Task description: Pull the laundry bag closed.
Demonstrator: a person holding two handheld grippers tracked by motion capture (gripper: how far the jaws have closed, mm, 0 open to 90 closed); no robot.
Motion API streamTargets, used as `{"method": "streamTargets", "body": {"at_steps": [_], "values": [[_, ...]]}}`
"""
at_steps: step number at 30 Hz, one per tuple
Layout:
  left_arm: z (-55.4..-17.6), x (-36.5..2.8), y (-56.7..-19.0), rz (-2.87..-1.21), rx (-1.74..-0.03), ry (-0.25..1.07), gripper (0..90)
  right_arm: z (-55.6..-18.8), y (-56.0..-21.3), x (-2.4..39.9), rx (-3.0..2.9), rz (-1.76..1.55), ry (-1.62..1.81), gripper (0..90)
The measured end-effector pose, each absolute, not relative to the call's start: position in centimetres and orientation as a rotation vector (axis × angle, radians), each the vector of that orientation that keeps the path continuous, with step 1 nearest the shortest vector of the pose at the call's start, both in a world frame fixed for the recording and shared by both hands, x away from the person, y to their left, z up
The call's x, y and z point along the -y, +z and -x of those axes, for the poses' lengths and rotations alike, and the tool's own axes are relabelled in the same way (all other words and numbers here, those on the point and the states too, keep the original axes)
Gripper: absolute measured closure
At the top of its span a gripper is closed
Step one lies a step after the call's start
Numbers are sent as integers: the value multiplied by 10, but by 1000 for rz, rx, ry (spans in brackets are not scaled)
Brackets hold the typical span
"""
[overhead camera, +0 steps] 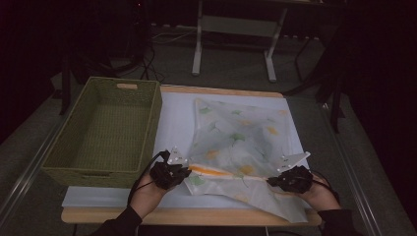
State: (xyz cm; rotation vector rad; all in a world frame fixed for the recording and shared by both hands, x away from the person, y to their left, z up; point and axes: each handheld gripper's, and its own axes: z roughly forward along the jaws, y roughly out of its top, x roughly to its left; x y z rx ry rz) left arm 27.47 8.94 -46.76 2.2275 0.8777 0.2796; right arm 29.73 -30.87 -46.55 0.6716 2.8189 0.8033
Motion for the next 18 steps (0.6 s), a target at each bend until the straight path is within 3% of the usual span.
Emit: {"method": "streamTargets", "body": {"at_steps": [18], "values": [[-275,-89,-466,-2213,-864,279,883,-287,-459,369,-2696,-844,855,900]]}}
